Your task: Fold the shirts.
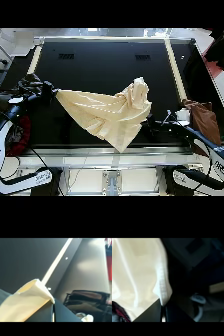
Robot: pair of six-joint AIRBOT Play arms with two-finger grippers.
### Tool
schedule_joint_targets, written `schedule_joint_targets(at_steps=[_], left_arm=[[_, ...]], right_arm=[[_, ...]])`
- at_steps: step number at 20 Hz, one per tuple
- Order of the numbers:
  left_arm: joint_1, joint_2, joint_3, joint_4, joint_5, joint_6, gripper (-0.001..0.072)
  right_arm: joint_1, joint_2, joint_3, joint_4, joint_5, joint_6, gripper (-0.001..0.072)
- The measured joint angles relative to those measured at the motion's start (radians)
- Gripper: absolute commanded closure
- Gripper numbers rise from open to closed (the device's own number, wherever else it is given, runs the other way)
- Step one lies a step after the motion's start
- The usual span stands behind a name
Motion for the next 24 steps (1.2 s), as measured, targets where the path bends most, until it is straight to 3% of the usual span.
schedule_joint_targets(at_steps=[6, 8, 10, 13, 17, 20, 24], left_arm=[[0.031, 0.118, 0.017, 0.019, -0.154, 0.338, 0.0702], [0.056, 0.24, 0.042, 0.108, -0.21, 0.399, 0.0702], [0.089, 0.393, 0.084, 0.262, -0.239, 0.374, 0.0702], [0.145, 0.623, 0.18, 0.517, -0.264, 0.259, 0.0703], [0.193, 0.797, 0.399, 0.681, -0.323, 0.173, 0.0703], [0.204, 0.782, 0.591, 0.723, -0.428, 0.15, 0.0702], [0.208, 0.601, 0.725, 0.719, -0.58, 0.123, 0.0701]], right_arm=[[0.009, 0.086, 0.3, -0.04, 0.195, -0.145, 0.0695], [0.01, 0.188, 0.431, -0.125, 0.294, -0.138, 0.0695], [0.01, 0.314, 0.563, -0.253, 0.397, -0.069, 0.0695], [0.01, 0.509, 0.748, -0.438, 0.502, 0.062, 0.0697], [0.01, 0.681, 0.971, -0.562, 0.555, 0.192, 0.0698], [0.01, 0.694, 1.077, -0.61, 0.57, 0.229, 0.0697], [0.01, 0.566, 1.126, -0.731, 0.575, 0.203, 0.0697]])
